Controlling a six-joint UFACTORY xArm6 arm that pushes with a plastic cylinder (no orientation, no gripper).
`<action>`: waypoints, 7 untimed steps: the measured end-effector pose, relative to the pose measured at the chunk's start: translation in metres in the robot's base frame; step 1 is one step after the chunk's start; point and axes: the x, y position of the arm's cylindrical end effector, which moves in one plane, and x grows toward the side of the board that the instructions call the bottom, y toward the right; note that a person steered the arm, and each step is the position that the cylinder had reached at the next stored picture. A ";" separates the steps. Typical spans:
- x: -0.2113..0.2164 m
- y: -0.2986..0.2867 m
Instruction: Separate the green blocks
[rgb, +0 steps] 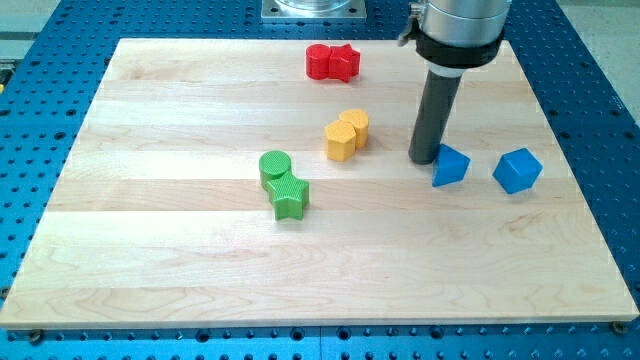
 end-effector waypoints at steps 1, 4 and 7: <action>0.006 0.007; 0.045 -0.033; 0.122 -0.218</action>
